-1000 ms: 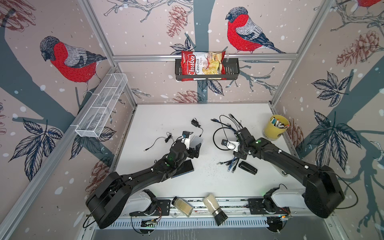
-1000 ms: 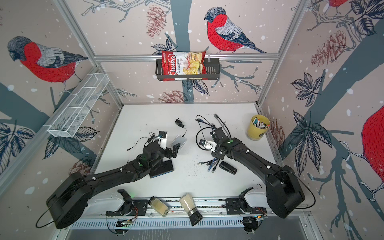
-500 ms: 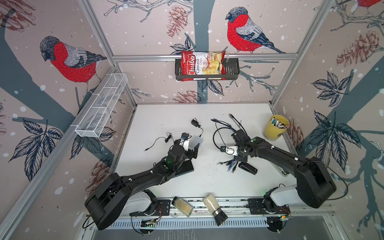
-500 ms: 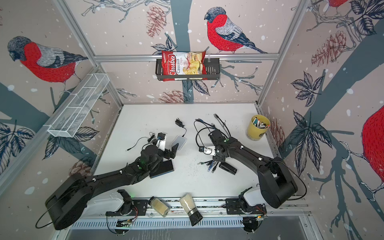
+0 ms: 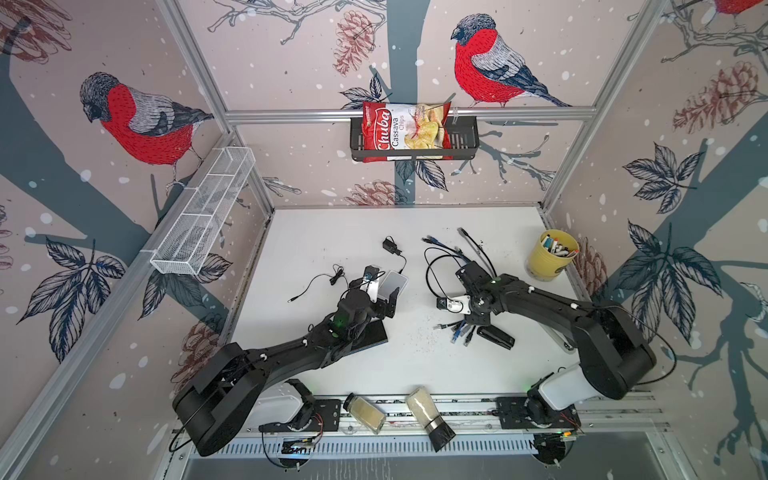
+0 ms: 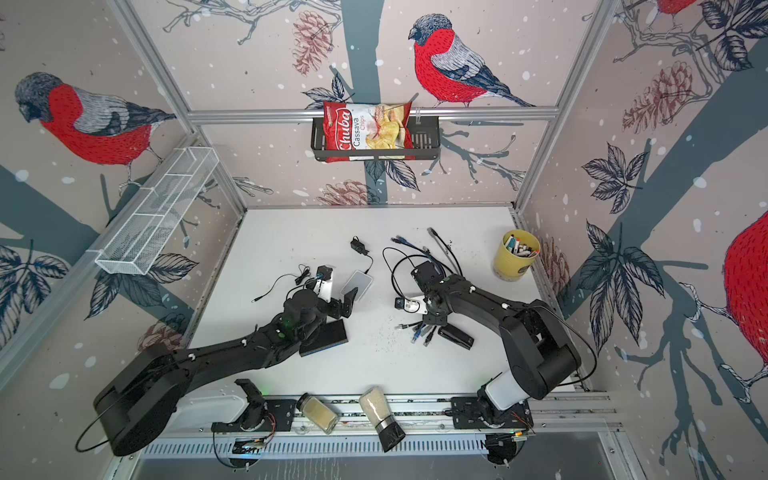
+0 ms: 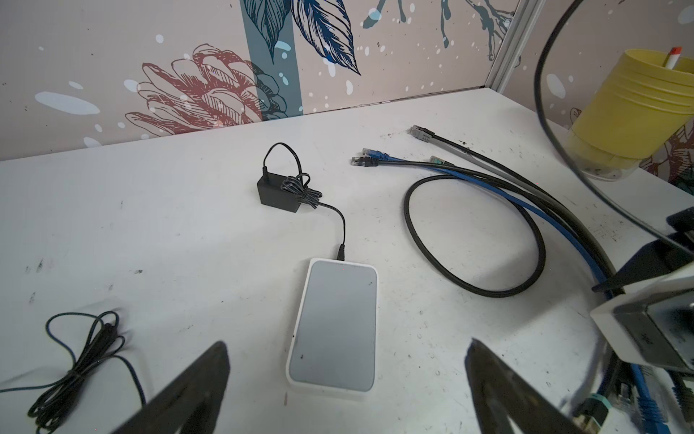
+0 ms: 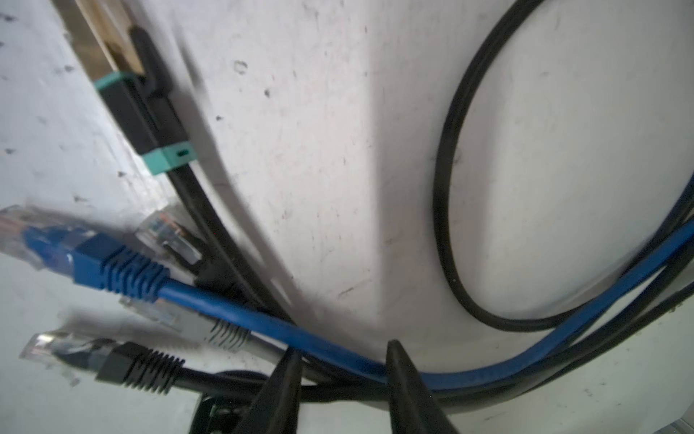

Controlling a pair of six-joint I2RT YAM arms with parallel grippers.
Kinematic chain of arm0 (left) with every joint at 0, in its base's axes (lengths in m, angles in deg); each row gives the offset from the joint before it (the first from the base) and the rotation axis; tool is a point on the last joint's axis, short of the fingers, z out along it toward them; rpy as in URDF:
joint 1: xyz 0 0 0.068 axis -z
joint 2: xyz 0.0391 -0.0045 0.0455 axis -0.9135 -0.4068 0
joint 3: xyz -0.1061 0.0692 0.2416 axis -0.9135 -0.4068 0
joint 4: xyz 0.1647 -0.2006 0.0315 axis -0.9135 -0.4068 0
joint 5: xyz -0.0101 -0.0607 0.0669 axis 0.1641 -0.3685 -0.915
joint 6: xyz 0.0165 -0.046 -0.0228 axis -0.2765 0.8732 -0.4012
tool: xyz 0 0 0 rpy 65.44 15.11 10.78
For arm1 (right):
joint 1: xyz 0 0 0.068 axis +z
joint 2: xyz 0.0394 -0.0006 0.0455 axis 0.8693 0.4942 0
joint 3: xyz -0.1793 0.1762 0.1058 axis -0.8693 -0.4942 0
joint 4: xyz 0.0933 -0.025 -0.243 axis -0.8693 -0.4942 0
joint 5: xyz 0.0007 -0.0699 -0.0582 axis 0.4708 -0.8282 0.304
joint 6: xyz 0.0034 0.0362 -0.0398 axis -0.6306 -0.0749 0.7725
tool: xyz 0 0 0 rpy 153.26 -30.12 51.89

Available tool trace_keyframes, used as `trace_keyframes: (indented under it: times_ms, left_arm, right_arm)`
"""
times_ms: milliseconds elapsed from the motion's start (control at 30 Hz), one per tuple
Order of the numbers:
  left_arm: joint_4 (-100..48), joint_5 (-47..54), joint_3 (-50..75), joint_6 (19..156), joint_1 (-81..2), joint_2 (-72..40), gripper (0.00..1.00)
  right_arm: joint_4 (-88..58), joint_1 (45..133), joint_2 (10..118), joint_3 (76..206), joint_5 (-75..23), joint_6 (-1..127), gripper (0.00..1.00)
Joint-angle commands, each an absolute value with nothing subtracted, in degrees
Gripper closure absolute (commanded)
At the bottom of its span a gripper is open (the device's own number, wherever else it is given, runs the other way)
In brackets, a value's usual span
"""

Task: Insert the plug into the switch port
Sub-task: 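Lower the right gripper onto the cable bundle and grasp the blue cable's plug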

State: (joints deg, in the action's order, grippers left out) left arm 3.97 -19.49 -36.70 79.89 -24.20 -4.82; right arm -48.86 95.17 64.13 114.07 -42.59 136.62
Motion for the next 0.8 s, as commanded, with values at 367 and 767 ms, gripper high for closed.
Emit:
trace_keyframes:
  times_ms: [367,767]
  left_arm:
    - [4.22,-19.09,-34.75,77.16,-24.17,-5.49,0.03]
    - [3.98,-19.66,-35.5,73.25,-24.16,-3.17,0.04]
  right_arm:
    - [-42.59,94.23,61.91,113.72,-38.23,139.96,0.94]
    - [-40.57,93.7,57.84,111.64,-36.76,140.76,0.74]
